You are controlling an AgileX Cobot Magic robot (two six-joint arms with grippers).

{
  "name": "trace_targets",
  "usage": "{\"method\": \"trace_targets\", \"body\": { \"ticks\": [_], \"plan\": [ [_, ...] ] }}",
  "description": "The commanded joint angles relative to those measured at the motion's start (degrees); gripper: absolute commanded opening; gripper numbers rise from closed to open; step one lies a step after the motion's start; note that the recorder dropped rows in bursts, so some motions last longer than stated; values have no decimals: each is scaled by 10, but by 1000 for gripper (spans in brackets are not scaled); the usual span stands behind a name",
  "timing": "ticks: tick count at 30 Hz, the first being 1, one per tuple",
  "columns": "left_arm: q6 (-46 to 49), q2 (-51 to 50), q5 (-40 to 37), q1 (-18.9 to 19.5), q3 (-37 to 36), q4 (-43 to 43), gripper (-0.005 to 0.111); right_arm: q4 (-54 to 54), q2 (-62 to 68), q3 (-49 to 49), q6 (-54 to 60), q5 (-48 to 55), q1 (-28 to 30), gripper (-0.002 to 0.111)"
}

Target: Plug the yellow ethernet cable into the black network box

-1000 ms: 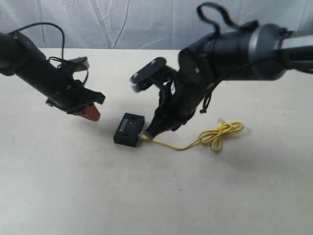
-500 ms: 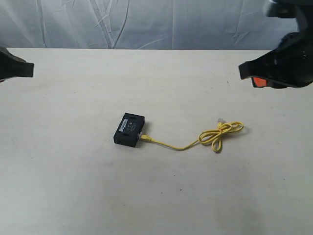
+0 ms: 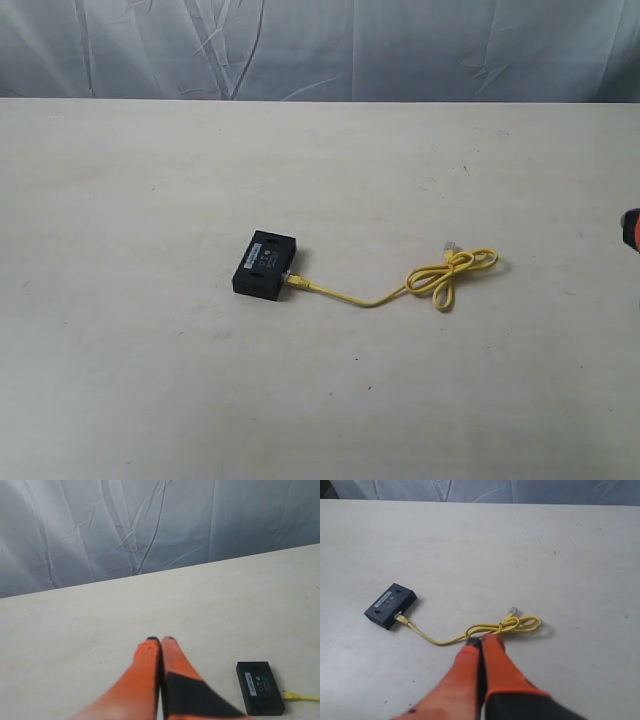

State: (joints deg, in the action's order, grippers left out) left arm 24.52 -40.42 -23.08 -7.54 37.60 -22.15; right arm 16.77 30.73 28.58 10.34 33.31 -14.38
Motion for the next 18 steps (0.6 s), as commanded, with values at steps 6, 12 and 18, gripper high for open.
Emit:
{"method": "trace_targets", "body": {
  "ticks": [6, 12, 18],
  "plan": [
    [-1, 4, 4, 0, -4, 5, 0, -77, -33, -2, 1, -16, 8, 0],
    [-1, 4, 4, 0, -4, 5, 0, -55, -115, -2, 1, -16, 61, 0],
    [-1, 4, 4, 0, -4, 5, 0, -72, -190, -2, 2, -16, 122, 0]
  ]
}}
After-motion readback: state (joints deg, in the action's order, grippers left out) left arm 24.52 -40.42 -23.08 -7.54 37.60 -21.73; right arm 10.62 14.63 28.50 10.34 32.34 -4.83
